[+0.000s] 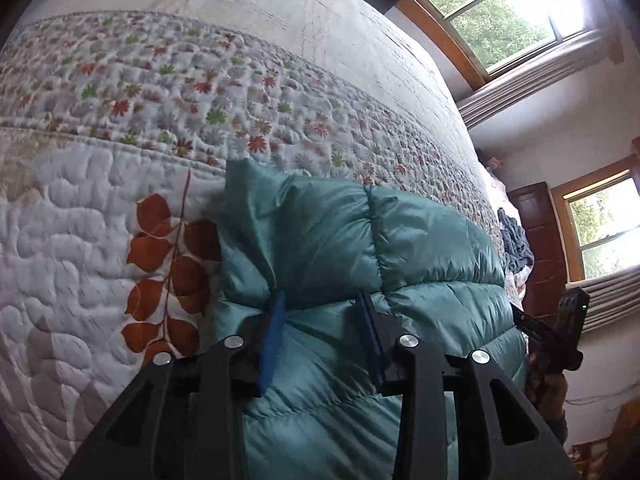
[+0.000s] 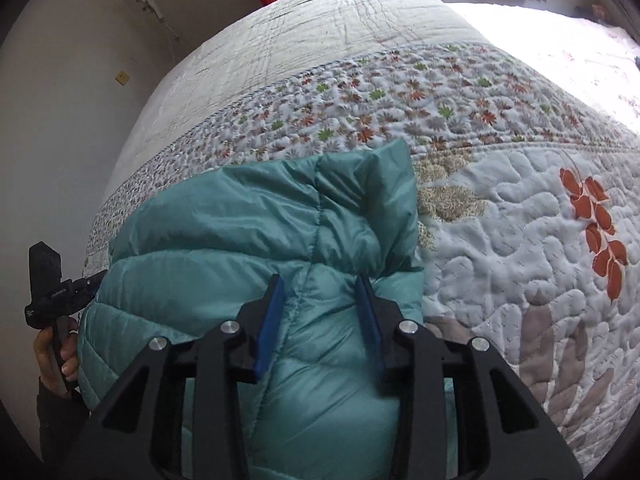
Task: Fold large clothes
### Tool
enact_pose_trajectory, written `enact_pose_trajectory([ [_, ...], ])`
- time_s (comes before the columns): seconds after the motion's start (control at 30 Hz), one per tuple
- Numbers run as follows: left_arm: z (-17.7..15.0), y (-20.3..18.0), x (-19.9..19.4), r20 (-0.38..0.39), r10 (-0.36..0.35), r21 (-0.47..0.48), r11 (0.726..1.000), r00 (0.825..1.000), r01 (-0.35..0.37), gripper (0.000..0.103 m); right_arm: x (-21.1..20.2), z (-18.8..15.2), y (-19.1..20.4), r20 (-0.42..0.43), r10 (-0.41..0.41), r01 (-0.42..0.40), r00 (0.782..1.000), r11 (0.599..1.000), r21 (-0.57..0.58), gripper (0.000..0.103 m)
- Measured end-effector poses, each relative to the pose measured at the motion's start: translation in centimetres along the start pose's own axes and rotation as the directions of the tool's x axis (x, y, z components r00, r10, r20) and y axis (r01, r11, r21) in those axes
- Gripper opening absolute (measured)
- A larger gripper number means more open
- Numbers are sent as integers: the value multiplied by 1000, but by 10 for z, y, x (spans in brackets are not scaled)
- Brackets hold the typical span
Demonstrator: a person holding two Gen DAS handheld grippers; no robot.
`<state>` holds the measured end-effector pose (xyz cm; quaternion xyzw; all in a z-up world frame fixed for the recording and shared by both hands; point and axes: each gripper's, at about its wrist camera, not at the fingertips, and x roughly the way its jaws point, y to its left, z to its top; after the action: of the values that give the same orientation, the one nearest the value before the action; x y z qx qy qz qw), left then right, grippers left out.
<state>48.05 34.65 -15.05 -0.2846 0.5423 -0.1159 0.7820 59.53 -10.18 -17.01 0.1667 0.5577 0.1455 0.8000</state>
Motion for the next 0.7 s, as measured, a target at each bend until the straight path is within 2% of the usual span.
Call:
enact_pose_trajectory([
  [0.1,-6,7,1,20,-24,-18,1000,1000,24,36,11,-2,-10,1,12,-12,1000,1000,20,35],
  [0.17,-7,0,-13,37,15,0,1000,999,-15,37,0,-2,-4,17,-1,1,1000,1000,10,37],
  [0.2,-7,0,-23,52,12,8,1000,999,-12,38,-12,-2,-1,39,4,-4,999,1000,3,37],
  [0.23,-12,-8,-43,84,-23,31,999,996,21,41,-32,-4,4,75,30,-29,997,1000,-10,37],
  [0.27,-21,-16,-63,114,-77,71,995,990,69,48,-52,-11,11,104,66,-64,992,998,-22,37],
  [0.33,-50,-29,-97,151,-175,161,975,973,151,59,-83,-30,25,129,164,-157,978,985,-68,37],
  [0.4,-83,-33,-110,107,-306,225,934,946,277,62,-89,-56,39,115,222,-209,968,971,-118,38],
  [0.43,-99,-31,-107,88,-339,231,922,937,312,62,-85,-67,43,102,219,-205,970,970,-134,38],
  [0.47,-111,-27,-98,73,-331,228,924,941,307,61,-74,-77,44,89,211,-198,973,971,-138,38],
  [0.5,-113,-16,-87,58,-314,215,931,948,295,58,-62,-84,41,75,187,-176,979,975,-134,34],
  [0.53,-118,-4,-70,34,-296,181,941,955,285,47,-48,-91,34,64,179,-170,982,978,-118,32],
  [0.57,-120,6,-60,26,-287,165,946,958,279,34,-39,-93,30,58,178,-171,982,979,-108,25],
  [0.6,-120,11,-55,28,-280,167,948,960,271,29,-32,-94,26,60,179,-173,982,981,-93,20],
  [0.63,-120,19,-50,34,-290,158,947,956,282,22,-28,-93,22,59,193,-188,979,979,-81,19],
  [0.7,-119,34,-43,35,-302,129,947,953,295,7,-21,-93,16,53,202,-198,978,977,-76,8],
])
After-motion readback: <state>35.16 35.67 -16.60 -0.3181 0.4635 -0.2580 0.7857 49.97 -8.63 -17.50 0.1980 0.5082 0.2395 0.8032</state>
